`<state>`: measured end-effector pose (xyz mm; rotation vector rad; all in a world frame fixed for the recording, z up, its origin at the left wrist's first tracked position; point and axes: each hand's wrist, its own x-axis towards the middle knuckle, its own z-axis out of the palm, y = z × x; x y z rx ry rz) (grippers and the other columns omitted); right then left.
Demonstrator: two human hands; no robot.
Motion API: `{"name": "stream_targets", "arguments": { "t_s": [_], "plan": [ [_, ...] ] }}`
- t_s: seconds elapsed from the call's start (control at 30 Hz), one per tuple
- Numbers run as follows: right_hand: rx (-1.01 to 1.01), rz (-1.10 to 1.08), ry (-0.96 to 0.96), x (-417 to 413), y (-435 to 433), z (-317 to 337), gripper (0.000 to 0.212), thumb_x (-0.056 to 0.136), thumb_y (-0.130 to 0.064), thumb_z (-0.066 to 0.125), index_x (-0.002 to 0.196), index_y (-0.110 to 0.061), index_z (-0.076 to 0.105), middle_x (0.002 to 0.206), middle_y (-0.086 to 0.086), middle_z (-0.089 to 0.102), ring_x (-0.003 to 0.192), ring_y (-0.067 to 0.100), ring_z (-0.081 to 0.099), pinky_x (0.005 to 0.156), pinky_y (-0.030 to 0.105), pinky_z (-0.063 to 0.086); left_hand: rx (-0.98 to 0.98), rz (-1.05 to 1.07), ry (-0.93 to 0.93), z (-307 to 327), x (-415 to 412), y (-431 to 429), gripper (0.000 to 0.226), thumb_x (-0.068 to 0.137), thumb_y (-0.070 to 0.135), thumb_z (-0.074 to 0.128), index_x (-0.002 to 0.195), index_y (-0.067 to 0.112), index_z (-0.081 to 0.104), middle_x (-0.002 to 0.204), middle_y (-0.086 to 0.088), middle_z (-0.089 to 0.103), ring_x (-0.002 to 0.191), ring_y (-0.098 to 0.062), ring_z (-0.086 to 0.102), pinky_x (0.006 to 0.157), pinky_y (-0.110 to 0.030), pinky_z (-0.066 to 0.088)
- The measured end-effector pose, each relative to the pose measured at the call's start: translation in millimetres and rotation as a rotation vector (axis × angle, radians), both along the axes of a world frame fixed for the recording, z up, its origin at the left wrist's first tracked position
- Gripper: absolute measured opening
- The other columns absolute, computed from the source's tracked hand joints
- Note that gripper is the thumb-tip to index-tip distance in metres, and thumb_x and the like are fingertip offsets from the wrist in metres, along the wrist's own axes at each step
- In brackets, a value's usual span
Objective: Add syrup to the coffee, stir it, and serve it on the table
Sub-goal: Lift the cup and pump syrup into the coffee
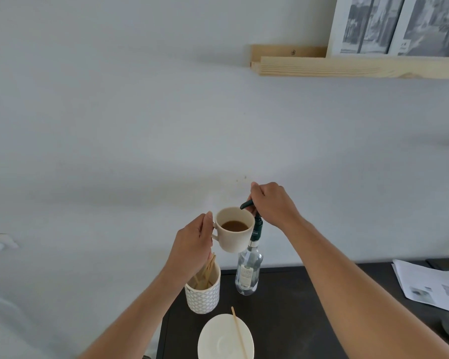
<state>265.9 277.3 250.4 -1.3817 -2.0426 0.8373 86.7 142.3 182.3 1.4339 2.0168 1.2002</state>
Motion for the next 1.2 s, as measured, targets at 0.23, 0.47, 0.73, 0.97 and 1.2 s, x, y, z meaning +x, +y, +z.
{"name": "stream_targets", "arguments": {
  "t_s": [0.23, 0.47, 0.73, 0.97, 1.2],
  "plan": [
    [0.049, -0.05, -0.047, -2.4, -0.5, -3.5, 0.062, 0.117, -0.032, 0.042, 0.059, -0.012, 0.044, 0.036, -0.009, 0.05, 0.05, 0.013, 0.045, 0.055, 0.029, 0.038, -0.017, 0.012, -0.009, 0.6, 0.6, 1.5, 0.053, 0.122, 0.046, 0.033, 0.087, 0.014, 0.057, 0.066, 0.0, 0.065, 0.059, -0.012, 0.061, 0.057, -0.017, 0.049],
    [0.068, -0.025, -0.062, -2.2, -1.1, -9.5, 0.063, 0.118, -0.033, 0.043, 0.059, -0.01, 0.044, 0.054, -0.001, 0.054, 0.053, 0.018, 0.043, 0.052, 0.03, 0.036, -0.013, -0.012, 0.021, -1.8, -0.8, 6.1, 0.048, 0.122, 0.043, 0.034, 0.089, 0.015, 0.056, 0.068, 0.001, 0.064, 0.061, -0.013, 0.062, 0.061, -0.02, 0.052],
    [-0.033, 0.006, -0.046, -3.4, 0.4, -6.1, 0.057, 0.114, -0.032, 0.044, 0.069, -0.004, 0.066, 0.064, 0.001, 0.077, 0.056, 0.013, 0.057, 0.058, 0.027, 0.044, 0.001, -0.004, -0.013, -1.4, -3.5, 2.1, 0.051, 0.122, 0.045, 0.035, 0.084, 0.018, 0.055, 0.068, -0.001, 0.065, 0.06, -0.013, 0.062, 0.065, -0.03, 0.053],
    [-0.132, 0.085, 0.013, 1.6, 2.4, 5.8, 0.051, 0.111, -0.032, 0.048, 0.087, 0.005, 0.075, 0.066, 0.0, 0.081, 0.053, -0.003, 0.065, 0.077, 0.034, 0.059, -0.012, 0.008, -0.023, -2.7, -8.5, 7.1, 0.053, 0.122, 0.046, 0.035, 0.086, 0.013, 0.058, 0.068, -0.003, 0.066, 0.055, -0.009, 0.061, 0.057, -0.019, 0.05],
    [-0.022, 0.037, -0.035, 0.4, -2.1, 2.9, 0.06, 0.118, -0.038, 0.043, 0.076, -0.001, 0.064, 0.065, 0.001, 0.075, 0.041, -0.001, 0.054, 0.06, 0.026, 0.043, 0.01, 0.0, -0.005, -3.6, -8.9, 11.0, 0.055, 0.122, 0.047, 0.034, 0.089, 0.011, 0.059, 0.067, 0.0, 0.066, 0.052, -0.008, 0.063, 0.054, -0.017, 0.052]
  ]
}}
